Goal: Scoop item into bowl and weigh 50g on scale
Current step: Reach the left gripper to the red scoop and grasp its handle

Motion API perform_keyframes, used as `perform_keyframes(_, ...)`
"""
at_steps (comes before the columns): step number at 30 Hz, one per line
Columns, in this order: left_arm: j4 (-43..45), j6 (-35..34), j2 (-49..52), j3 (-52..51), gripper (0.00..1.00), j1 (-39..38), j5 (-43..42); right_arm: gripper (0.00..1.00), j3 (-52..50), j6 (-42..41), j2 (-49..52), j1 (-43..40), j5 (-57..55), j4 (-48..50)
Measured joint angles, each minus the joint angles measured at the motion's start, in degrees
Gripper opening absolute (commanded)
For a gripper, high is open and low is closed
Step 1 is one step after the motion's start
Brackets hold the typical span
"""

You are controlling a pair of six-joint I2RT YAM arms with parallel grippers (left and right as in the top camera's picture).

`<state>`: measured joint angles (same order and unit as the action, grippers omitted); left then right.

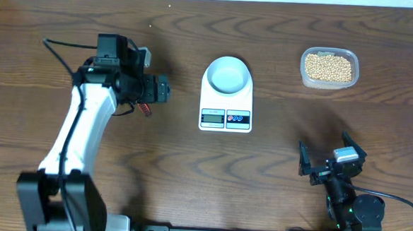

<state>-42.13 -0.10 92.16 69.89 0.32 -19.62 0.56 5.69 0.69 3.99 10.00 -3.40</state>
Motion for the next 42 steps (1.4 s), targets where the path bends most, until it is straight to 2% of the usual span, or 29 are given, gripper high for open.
perform_keyframes(5,-0.8,-0.1,3.3,0.0,0.98,0.0,-1.3,0.99,0.0,0.0,0.0,0.0,0.0,0.0)
perform_keyframes(7,-1.0,-0.3,4.5,0.0,0.89,0.0,-1.6,0.99,0.0,0.0,0.0,0.0,0.0,0.0)
perform_keyframes(10,-1.0,-0.4,5.9,0.0,0.86,0.0,-1.5,0.99,0.0,0.0,0.0,0.0,0.0,0.0)
perform_keyframes(14,0.0,-6.1,6.4,0.0,0.82,0.0,3.7,0.99,0.0,0.0,0.0,0.0,0.0,0.0)
perform_keyframes(21,9.0,-13.9,6.4,0.0,0.84,1.4,13.7,0.99,0.0,0.0,0.0,0.0,0.0,0.0)
perform_keyframes(30,16.0,-15.1,8.6,0.0,0.81,7.7,16.5,0.99,0.0,0.0,0.0,0.0,0.0,0.0)
perform_keyframes(32,17.4,-14.4,10.4,0.0,0.73,8.4,16.9,0.99,0.0,0.0,0.0,0.0,0.0,0.0)
perform_keyframes(36,19.3,-12.9,13.8,0.0,0.68,8.5,17.0,0.99,0.0,0.0,0.0,0.0,0.0,0.0)
perform_keyframes(40,20.3,-12.0,16.4,0.0,0.58,8.5,17.0,0.99,0.0,0.0,0.0,0.0,0.0,0.0)
perform_keyframes(42,20.9,-11.7,17.4,0.0,0.56,8.5,17.0,0.99,0.0,0.0,0.0,0.0,0.0,0.0)
